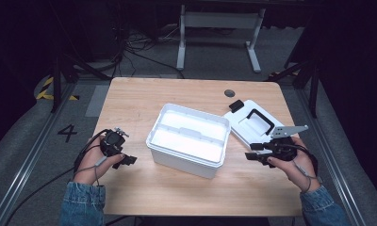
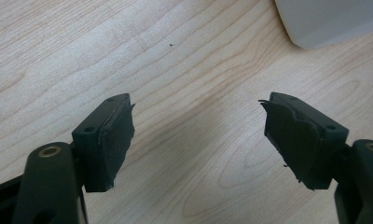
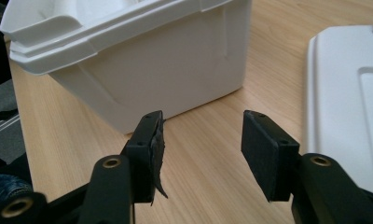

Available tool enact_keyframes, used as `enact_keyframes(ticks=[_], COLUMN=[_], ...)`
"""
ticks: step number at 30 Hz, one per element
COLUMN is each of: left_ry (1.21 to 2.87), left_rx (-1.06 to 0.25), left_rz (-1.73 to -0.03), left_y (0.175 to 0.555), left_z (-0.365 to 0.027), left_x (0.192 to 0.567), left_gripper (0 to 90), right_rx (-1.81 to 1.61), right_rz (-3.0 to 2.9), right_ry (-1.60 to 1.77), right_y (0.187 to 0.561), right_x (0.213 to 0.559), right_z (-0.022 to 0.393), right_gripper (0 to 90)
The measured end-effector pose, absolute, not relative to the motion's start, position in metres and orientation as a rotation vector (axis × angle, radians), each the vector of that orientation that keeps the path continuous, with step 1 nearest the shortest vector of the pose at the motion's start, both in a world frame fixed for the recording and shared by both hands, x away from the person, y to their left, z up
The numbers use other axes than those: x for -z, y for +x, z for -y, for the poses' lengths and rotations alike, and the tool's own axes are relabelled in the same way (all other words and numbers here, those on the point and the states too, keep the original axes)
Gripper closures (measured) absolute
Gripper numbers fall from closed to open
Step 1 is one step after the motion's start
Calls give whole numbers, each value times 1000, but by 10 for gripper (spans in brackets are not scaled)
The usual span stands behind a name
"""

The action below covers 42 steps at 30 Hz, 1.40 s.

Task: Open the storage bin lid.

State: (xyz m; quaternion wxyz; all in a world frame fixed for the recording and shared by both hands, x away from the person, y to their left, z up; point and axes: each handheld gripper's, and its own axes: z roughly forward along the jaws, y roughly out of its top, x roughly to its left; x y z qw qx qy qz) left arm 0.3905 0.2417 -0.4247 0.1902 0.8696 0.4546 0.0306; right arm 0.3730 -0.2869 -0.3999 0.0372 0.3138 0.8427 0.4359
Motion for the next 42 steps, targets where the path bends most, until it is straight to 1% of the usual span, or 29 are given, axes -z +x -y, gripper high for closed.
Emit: enact_keyframes(ticks=[21,30,42], left_ry=[2457,2462,2463], left_rx=[-75,-79,-78], left_rz=[-1265,-1258,-1254], left_y=[394,394,394], left_z=[-239,-238,-238], left_x=[427,428,427], left_gripper=[246,245,244], right_rx=[-1263,-1258,-1218], right_rz=[-2660,-2645,-2664], right_ry=[903,824,764], right_y=[362,356,353], right_x=[446,467,476], right_z=[261,249,240], right_gripper=[502,536,532])
